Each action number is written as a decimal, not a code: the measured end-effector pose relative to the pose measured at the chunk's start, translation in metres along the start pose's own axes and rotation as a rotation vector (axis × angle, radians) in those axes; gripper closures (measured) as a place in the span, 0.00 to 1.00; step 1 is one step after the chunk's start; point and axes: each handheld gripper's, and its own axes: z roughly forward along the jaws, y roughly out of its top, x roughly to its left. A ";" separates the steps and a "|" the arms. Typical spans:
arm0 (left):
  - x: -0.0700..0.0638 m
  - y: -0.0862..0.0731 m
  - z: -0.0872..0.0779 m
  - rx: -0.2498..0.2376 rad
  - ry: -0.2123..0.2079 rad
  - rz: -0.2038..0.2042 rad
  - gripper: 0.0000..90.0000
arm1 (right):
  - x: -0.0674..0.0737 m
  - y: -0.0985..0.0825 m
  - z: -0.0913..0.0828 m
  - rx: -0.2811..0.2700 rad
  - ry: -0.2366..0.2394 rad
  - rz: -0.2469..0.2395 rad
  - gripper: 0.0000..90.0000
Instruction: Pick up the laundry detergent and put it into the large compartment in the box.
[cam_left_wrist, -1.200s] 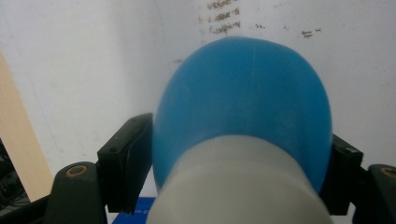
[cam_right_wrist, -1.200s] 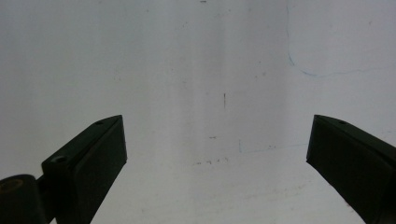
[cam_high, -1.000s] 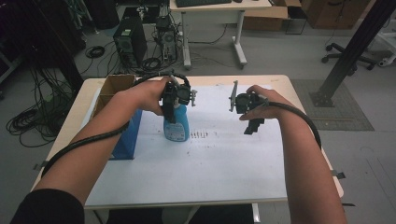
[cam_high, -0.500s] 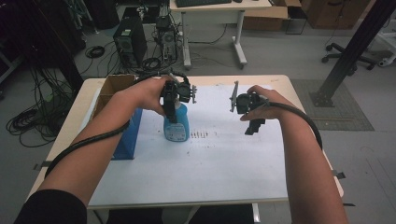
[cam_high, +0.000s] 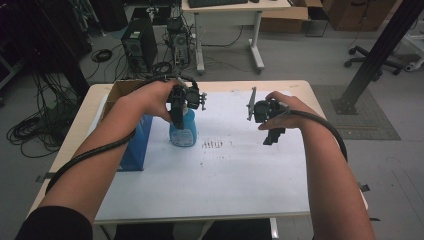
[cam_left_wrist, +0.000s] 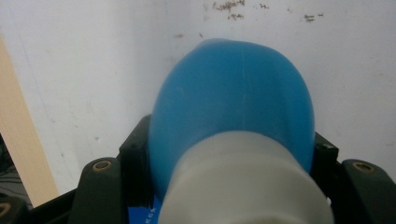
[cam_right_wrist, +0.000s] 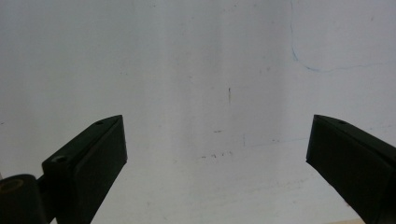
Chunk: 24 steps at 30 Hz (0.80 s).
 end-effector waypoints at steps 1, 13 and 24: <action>-0.001 0.000 -0.001 -0.008 0.005 0.000 0.42 | 0.000 0.000 0.000 0.001 -0.002 0.000 0.05; -0.016 0.010 -0.031 -0.006 0.001 -0.016 0.42 | 0.001 0.003 -0.005 0.000 -0.007 -0.003 0.05; -0.022 0.009 -0.062 0.011 -0.049 -0.132 0.42 | 0.003 0.004 -0.010 0.001 -0.015 -0.009 0.05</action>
